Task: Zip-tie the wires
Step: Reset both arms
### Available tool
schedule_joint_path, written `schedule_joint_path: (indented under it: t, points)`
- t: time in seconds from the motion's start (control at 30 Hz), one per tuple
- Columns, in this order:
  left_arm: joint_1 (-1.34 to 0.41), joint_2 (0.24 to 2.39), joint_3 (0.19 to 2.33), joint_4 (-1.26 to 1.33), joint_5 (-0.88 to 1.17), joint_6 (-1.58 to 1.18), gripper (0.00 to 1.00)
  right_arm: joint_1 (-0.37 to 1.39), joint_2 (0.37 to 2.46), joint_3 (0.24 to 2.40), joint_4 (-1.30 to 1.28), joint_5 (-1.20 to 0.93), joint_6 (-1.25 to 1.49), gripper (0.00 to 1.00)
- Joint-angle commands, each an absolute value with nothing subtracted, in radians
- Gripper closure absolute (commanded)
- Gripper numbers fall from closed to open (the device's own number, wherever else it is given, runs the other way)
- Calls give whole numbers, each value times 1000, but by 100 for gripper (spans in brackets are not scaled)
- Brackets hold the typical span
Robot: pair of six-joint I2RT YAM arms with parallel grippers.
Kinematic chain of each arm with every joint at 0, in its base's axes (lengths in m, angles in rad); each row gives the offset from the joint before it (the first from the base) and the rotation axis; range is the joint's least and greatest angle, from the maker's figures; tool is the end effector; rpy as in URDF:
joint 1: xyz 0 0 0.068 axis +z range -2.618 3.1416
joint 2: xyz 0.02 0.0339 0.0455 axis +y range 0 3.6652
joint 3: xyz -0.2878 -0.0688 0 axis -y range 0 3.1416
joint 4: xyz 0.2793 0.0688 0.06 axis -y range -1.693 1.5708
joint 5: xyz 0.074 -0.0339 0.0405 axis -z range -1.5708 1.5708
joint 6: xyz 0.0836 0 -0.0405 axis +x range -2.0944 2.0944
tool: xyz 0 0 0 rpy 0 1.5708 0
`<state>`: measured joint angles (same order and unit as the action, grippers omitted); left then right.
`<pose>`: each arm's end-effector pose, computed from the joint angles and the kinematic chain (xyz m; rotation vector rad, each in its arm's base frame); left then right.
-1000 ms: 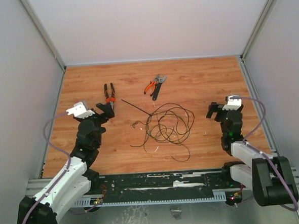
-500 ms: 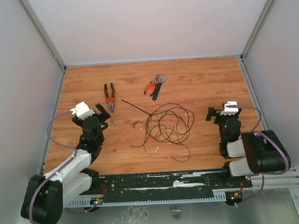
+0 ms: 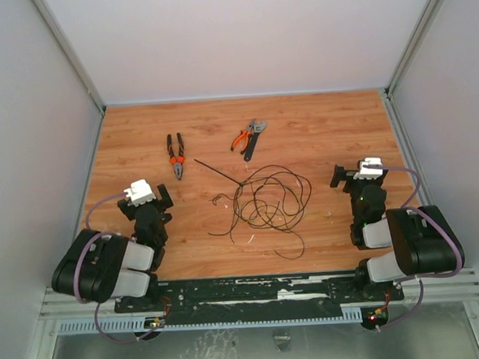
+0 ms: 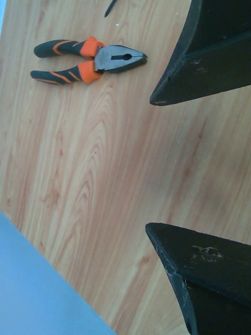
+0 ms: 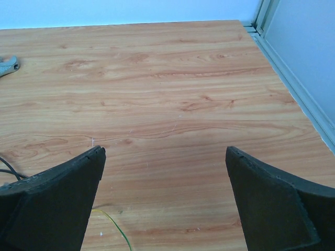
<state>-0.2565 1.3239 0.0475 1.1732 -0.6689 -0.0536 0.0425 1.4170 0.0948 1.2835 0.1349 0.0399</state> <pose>0.2327 -0.0074 0.1283 -0.3338 1.6278 0.3236 0.2598 -0.0002 0.1359 0.1023 1.6061 -0.0448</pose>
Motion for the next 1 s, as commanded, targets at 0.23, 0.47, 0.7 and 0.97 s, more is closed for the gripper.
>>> schedule_joint_path:
  t: [0.23,0.47,0.7,0.97]
  points:
    - [-115,1465,9,1521,-410,-65,2,34,1419,112,1301,153,31,1]
    - [-94,1446,93,1332,-383,-88,2,34,1419,112,1301,153,31,1]
    - [-94,1432,92,1313,-382,-90,2,35,1419,112,1301,153,29,1]
    - [-94,1443,92,1323,-383,-89,2,35,1419,112,1301,154,31,1]
